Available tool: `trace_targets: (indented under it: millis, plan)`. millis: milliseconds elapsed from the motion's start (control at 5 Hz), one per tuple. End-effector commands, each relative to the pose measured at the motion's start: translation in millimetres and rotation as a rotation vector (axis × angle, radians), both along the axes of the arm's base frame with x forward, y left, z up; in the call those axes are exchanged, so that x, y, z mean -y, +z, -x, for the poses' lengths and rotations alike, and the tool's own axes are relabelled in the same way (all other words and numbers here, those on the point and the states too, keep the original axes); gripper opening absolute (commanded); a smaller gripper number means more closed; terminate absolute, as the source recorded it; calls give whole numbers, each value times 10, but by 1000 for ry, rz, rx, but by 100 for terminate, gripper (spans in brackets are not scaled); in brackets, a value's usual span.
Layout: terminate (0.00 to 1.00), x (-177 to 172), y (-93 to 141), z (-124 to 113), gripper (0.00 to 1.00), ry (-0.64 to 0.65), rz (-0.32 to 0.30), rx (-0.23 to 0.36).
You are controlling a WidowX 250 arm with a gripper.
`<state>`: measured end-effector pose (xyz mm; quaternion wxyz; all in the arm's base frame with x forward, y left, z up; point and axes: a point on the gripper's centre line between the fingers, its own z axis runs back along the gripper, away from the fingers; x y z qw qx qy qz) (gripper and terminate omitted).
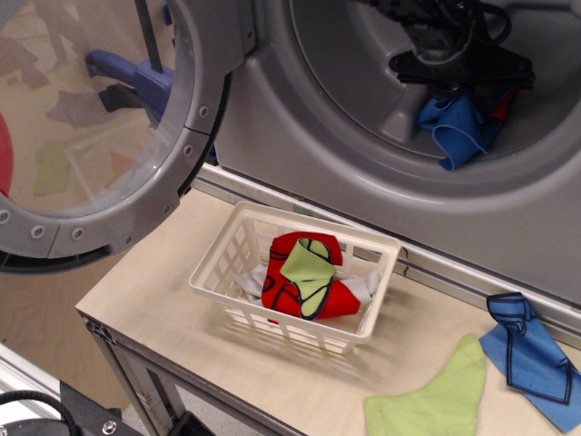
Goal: Put clothes in laundry machine
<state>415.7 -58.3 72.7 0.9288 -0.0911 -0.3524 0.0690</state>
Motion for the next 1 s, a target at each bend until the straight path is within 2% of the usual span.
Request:
trace_targets:
  millis: [0, 200, 400, 600, 800]
  plan:
    - [0, -41, 214, 181, 100, 27, 4, -15]
    - [0, -41, 349, 425, 100, 45, 11, -125]
    - [0, -57, 439, 789, 100, 28, 35, -219]
    - [0, -107, 491, 1063, 100, 8, 63, -345]
    - [100, -107, 491, 1063, 100, 8, 63, -345]
